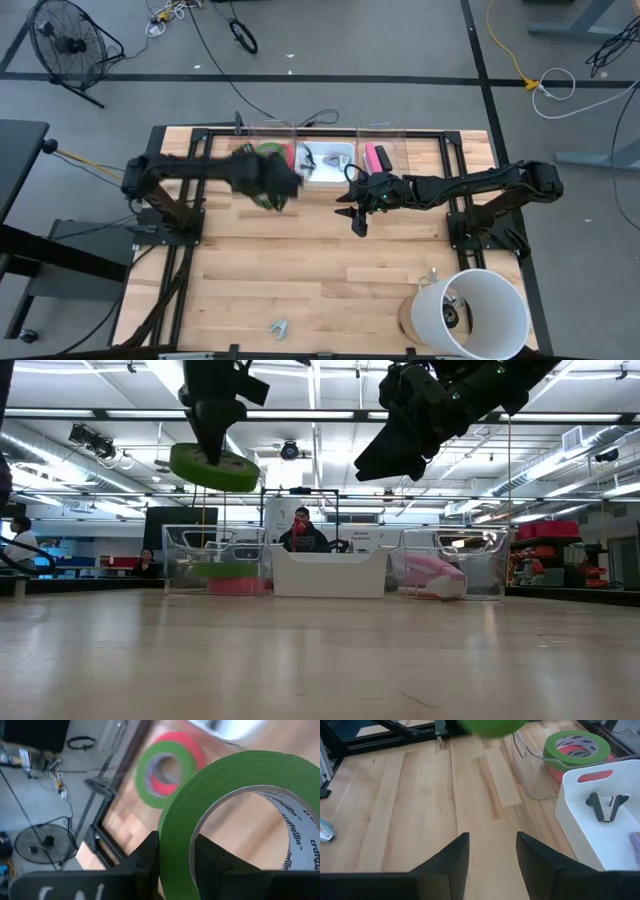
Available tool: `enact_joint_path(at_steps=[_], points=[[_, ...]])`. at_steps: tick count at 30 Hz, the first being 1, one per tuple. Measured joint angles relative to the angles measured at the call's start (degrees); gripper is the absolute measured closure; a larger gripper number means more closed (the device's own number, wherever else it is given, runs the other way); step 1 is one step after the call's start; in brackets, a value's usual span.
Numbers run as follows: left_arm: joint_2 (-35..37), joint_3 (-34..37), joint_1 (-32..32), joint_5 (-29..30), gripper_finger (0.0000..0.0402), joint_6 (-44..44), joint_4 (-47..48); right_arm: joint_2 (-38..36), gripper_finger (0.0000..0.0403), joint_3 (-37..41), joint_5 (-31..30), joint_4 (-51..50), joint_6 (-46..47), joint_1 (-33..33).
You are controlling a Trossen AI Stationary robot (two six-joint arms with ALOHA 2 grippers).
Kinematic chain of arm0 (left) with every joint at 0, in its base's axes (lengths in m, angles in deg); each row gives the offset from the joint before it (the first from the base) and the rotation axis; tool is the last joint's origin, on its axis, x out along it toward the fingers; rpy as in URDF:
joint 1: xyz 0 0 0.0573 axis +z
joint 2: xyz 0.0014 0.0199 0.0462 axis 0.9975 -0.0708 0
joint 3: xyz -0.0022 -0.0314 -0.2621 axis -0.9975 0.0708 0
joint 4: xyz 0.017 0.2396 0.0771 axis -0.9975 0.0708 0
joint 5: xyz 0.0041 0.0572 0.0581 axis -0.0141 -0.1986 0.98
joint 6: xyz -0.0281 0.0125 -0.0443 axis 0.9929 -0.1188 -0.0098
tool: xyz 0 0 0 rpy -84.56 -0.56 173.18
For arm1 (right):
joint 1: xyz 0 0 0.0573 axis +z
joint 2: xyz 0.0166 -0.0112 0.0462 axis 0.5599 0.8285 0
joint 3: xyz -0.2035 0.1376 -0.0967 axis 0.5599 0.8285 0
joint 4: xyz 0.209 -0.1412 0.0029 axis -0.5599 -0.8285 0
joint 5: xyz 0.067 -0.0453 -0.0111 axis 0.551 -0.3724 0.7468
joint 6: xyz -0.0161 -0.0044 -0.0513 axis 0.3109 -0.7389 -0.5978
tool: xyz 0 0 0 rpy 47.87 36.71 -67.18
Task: Pick and place Stapler, Stapler remover, tape
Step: Put the light green masking tape into the left transparent bin
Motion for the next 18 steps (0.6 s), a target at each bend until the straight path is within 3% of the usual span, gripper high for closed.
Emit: enact_joint_path(at_steps=[6,12,18], points=[[3.2,0.08,12.64,-1.79,0.0316,-5.72,-3.37,0.0,0.0239,0.0,0.0,-0.37,0.02,0.02],[4.21,5.7,24.45,-13.23,0.0316,-14.68,-19.46,0.0,0.0239,0.0,0.0,-0.79,0.05,0.02],[4.15,11.67,33.68,-18.51,0.0316,-15.74,-28.41,0.0,0.0239,0.0,0.0,-0.47,-0.54,0.0]])
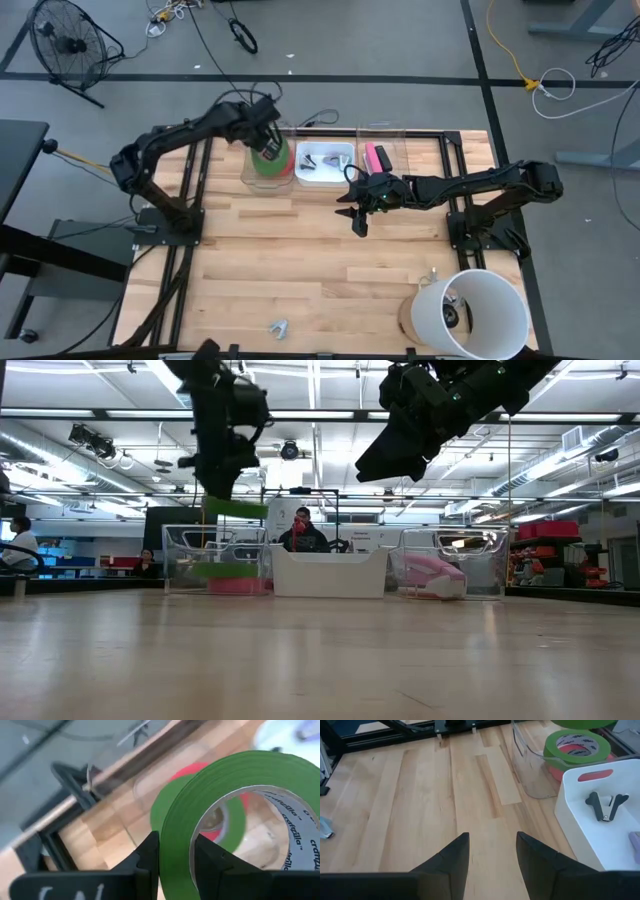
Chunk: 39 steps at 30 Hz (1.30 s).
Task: Pick and place Stapler, Stapler remover, tape
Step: Put the light green masking tape into the left transparent bin, then put the blue staple remover into the white bin
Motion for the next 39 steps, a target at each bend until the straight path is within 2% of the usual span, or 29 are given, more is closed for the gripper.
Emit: enact_joint_path(at_steps=[7,13,18,25,29,34,39], points=[[0.0,6.93,5.95,-8.34,0.0316,1.83,-8.39,0.0,0.0239,0.0,0.0,0.17,-0.25,0.01],[-0.04,12.2,6.22,-8.81,0.0316,3.02,-16.21,0.0,0.0239,0.0,0.0,0.23,-0.26,0.02],[-0.04,12.41,6.21,-7.26,0.0314,3.91,-16.93,0.0,0.0239,0.0,-0.02,0.25,-0.27,0.0],[-0.04,12.41,6.2,-7.28,0.0182,6.07,-16.85,0.0,0.0239,0.0,-0.07,0.25,-0.42,0.0],[-0.04,12.35,6.17,-7.19,0.0147,6.03,-16.65,0.0,0.0239,0.0,-0.13,0.25,-0.44,0.0],[0.67,8.69,6.12,-6.39,0.0158,5.42,-10.68,0.0,0.0239,0.0,-0.11,0.24,-0.47,0.0],[4.01,4.02,3.12,-10.91,0.0189,2.83,-4.14,0.0,0.0239,0.0,-0.34,0.21,-1.14,0.0]])
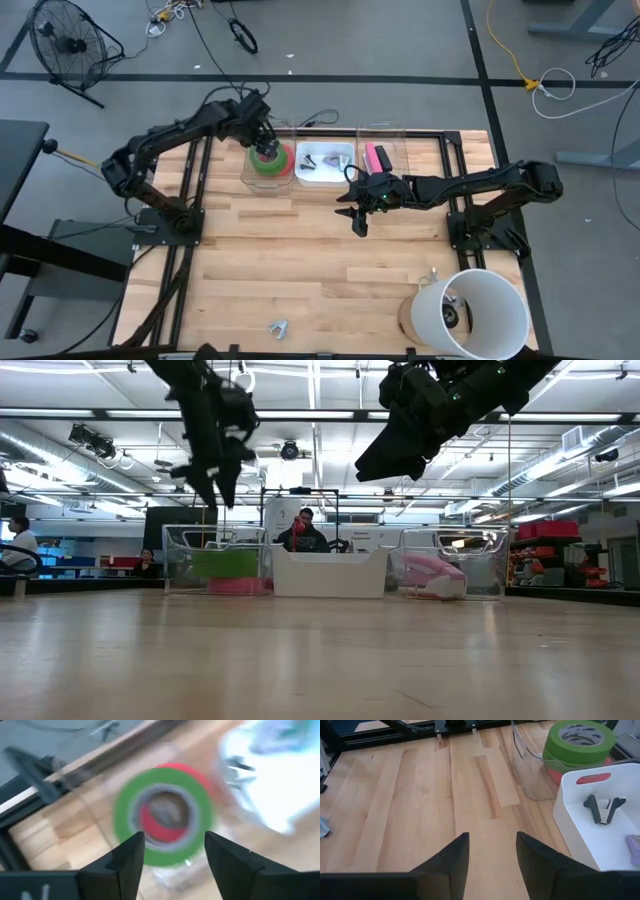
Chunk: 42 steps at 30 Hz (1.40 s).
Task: Pick and place Stapler, Stapler remover, tape
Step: Put the blue staple remover into the white bin
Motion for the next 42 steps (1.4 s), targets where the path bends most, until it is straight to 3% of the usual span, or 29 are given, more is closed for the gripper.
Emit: enact_joint_path(at_steps=[5,9,17,24,29,37,42], points=[[5.79,-0.77,-7.52,-4.6,0.021,1.05,4.47,0.0,0.0239,0.0,-1.14,-1.13,0.27,0.0],[9.59,-0.64,-17.14,-6.45,0.0214,7.32,7.8,0.0,0.0239,0.0,-1.12,-1.53,1.39,0.0],[10.75,-0.55,-41.84,-2.29,0.0214,20.07,7.61,0.0,0.0239,0.0,-1.14,-1.63,1.44,0.0],[6.74,-0.55,-61.88,-0.52,0.0214,30.74,3.64,0.02,0.0239,0.0,-1.14,-1.38,1.2,0.01],[1.76,-0.55,-72.7,4.22,0.0214,34.41,-3.26,0.02,0.0239,0.0,-1.14,-0.69,1.16,0.0],[-10.34,-0.55,-83.07,7.31,0.0214,36.21,-16.36,0.02,0.0239,0.0,-1.15,-0.27,0.31,0.0],[-17.87,-0.55,-85.78,4.0,0.0214,38.37,-17.84,0.02,0.0239,0.0,-1.14,-0.17,0.28,0.0]])
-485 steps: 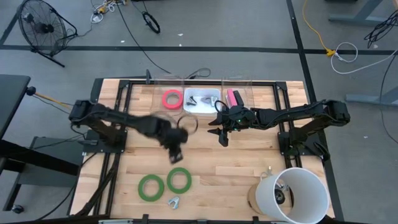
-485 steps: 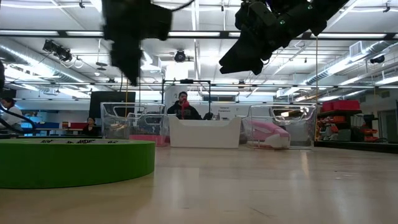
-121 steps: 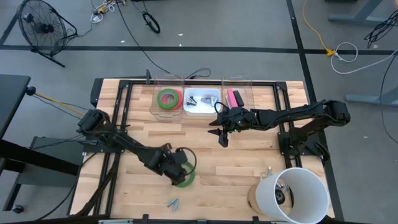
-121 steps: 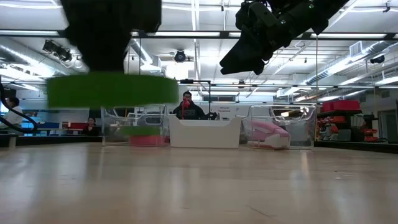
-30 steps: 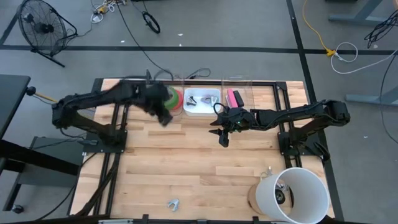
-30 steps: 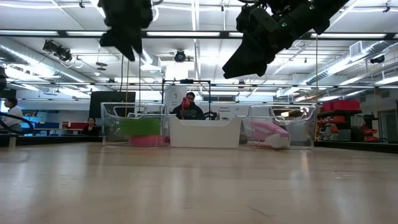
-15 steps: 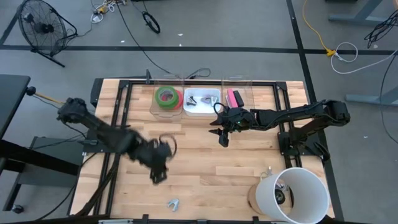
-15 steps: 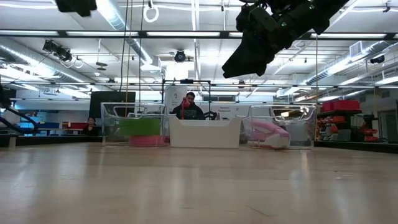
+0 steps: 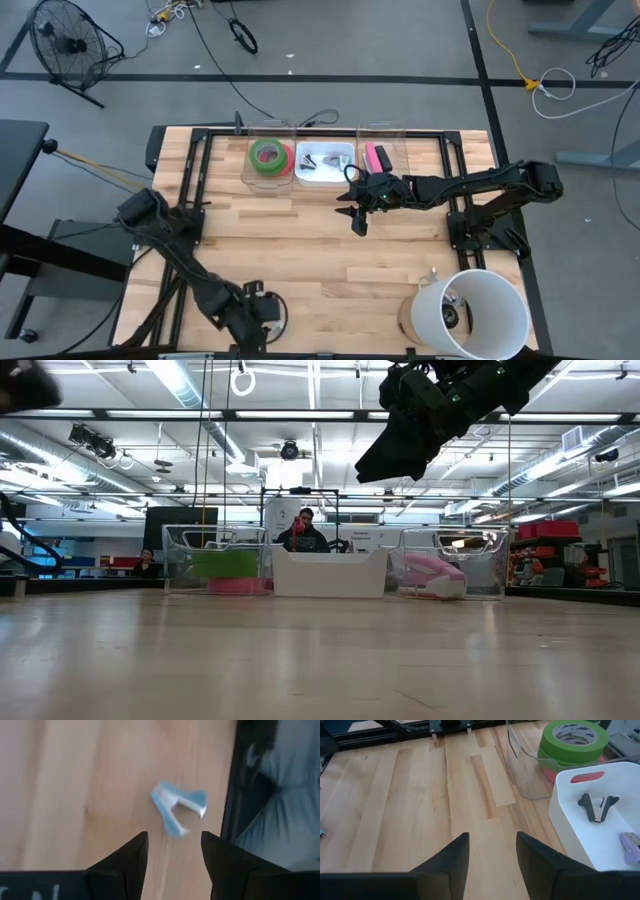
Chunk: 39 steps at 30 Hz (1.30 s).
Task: Pick and place Stapler, Stapler remover, tape
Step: Put the blue staple remover into the white bin
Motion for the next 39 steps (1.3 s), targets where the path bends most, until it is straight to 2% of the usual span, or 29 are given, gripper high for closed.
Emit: enact_joint_path(at_steps=[3,13,25,39], points=[[-1.99,0.0,0.06,-2.51,0.0214,2.34,0.2,0.0,0.0239,0.0,0.0,0.31,-0.02,0.0],[-3.82,0.0,0.44,0.68,0.0214,5.68,0.18,0.0,0.0239,0.0,-0.02,0.69,-0.02,0.01],[-3.82,0.0,0.2,-1.87,0.0215,7.17,-3.19,-0.02,0.0239,0.0,-0.02,0.67,-0.07,0.02],[-3.84,0.0,0.1,0.8,0.0257,8.51,-3.46,-0.01,0.0239,0.0,-0.01,0.65,-0.07,0.0]])
